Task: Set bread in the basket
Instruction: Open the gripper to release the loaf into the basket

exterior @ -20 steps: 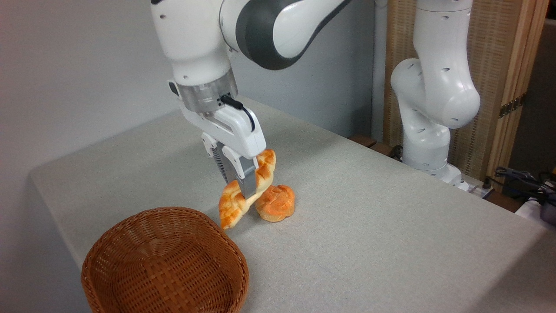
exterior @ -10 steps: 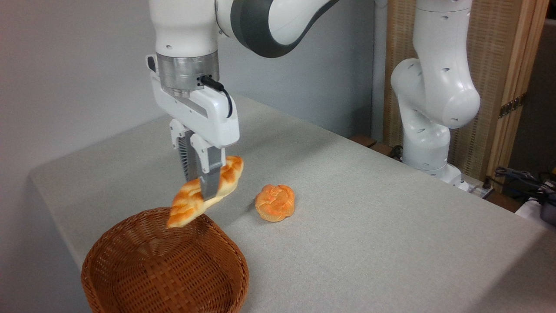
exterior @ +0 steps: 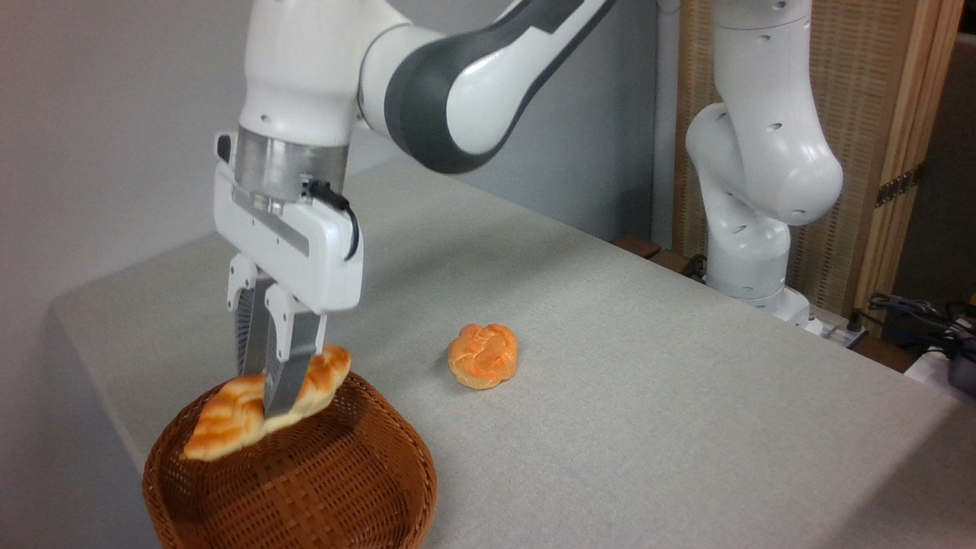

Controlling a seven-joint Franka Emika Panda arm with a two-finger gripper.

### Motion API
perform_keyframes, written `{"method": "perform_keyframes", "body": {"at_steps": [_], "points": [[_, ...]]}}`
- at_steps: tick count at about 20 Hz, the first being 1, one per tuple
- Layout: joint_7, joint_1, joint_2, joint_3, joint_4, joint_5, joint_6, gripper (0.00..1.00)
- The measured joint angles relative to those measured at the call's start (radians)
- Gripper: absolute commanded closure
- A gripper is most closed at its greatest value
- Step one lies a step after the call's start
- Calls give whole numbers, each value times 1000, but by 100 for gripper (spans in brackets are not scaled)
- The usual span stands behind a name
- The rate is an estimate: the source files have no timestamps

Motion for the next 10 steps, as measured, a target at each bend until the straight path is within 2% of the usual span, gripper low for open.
{"method": "perform_keyframes", "body": {"at_steps": [10], "points": [[1, 1, 26, 10, 1, 0, 12, 0]]}}
